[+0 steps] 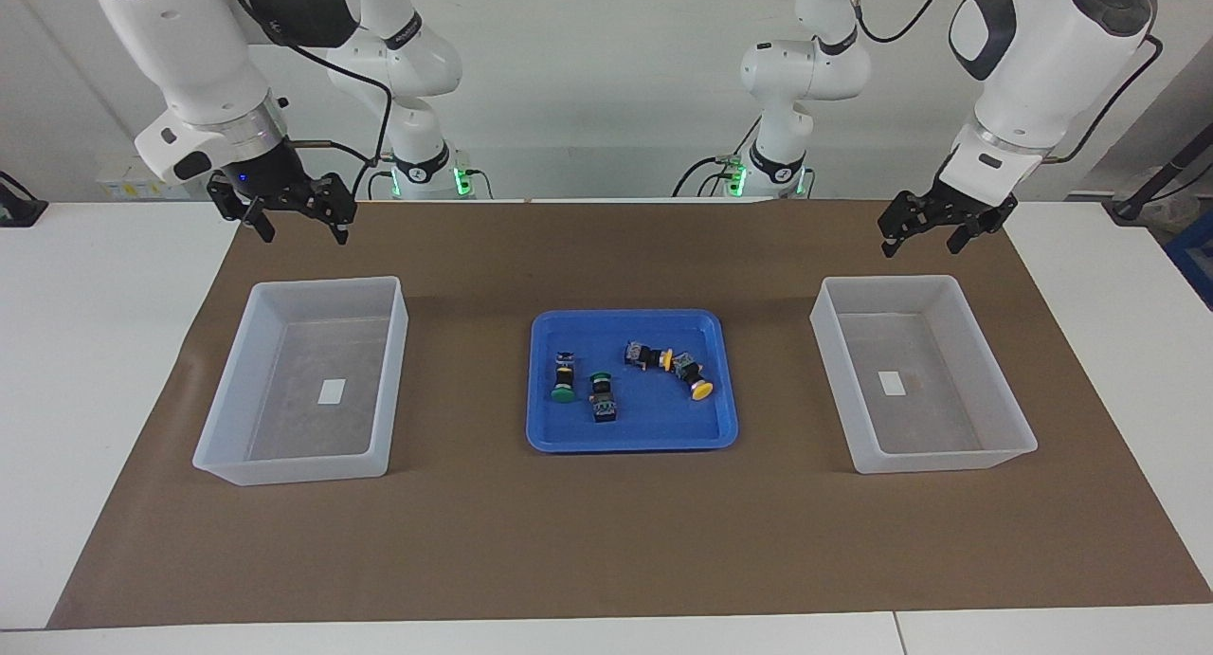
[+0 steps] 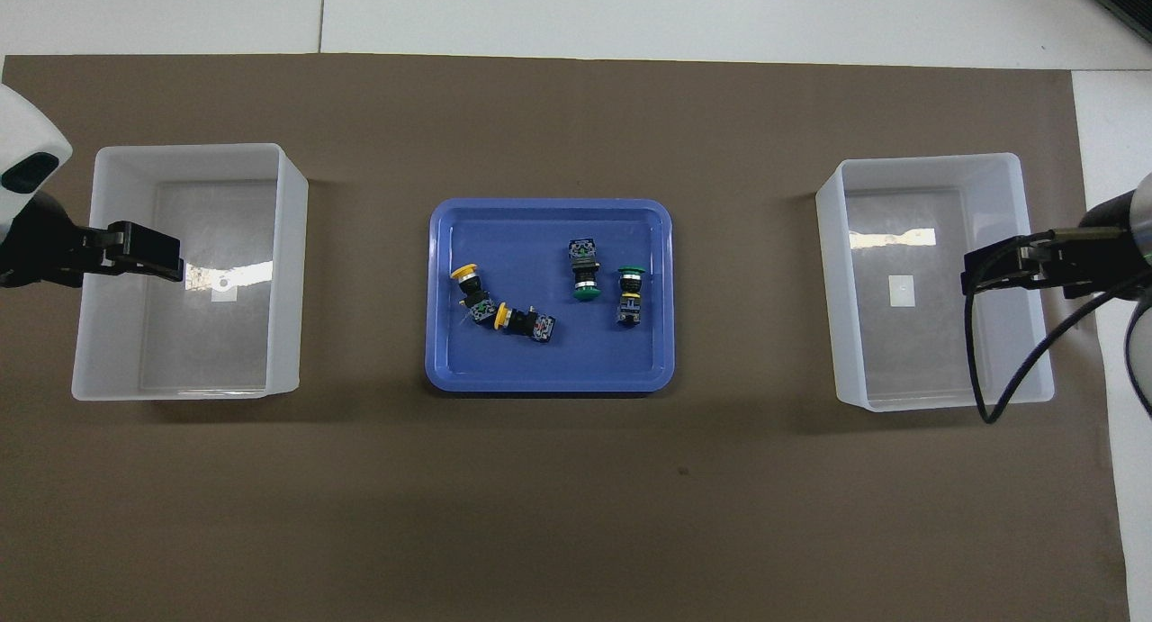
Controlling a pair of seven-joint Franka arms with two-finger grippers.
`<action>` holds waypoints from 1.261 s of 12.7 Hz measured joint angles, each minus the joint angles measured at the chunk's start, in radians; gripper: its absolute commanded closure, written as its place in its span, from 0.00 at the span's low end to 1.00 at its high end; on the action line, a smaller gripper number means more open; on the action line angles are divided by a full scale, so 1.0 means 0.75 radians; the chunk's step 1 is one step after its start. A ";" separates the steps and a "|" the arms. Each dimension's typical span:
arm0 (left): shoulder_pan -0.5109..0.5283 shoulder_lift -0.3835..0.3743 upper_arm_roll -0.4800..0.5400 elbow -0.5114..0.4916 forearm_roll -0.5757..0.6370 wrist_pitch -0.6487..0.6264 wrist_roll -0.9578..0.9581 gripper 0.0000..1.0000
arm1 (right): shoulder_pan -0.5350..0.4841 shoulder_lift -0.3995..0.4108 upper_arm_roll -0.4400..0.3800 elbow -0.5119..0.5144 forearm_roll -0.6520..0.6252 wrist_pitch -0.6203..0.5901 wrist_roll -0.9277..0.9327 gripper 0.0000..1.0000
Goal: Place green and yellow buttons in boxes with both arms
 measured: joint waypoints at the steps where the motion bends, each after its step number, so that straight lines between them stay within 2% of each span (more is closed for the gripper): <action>1: 0.000 0.000 0.000 0.000 0.000 0.000 0.001 0.00 | -0.001 0.000 0.000 0.001 0.000 0.000 0.000 0.00; 6: 0.000 0.000 -0.001 -0.001 0.000 0.012 0.036 0.00 | 0.000 0.000 0.000 0.048 -0.002 -0.007 0.000 0.00; 16: 0.021 0.000 0.000 -0.001 0.000 0.031 0.043 0.00 | 0.001 0.000 0.000 0.048 -0.002 -0.013 0.012 0.00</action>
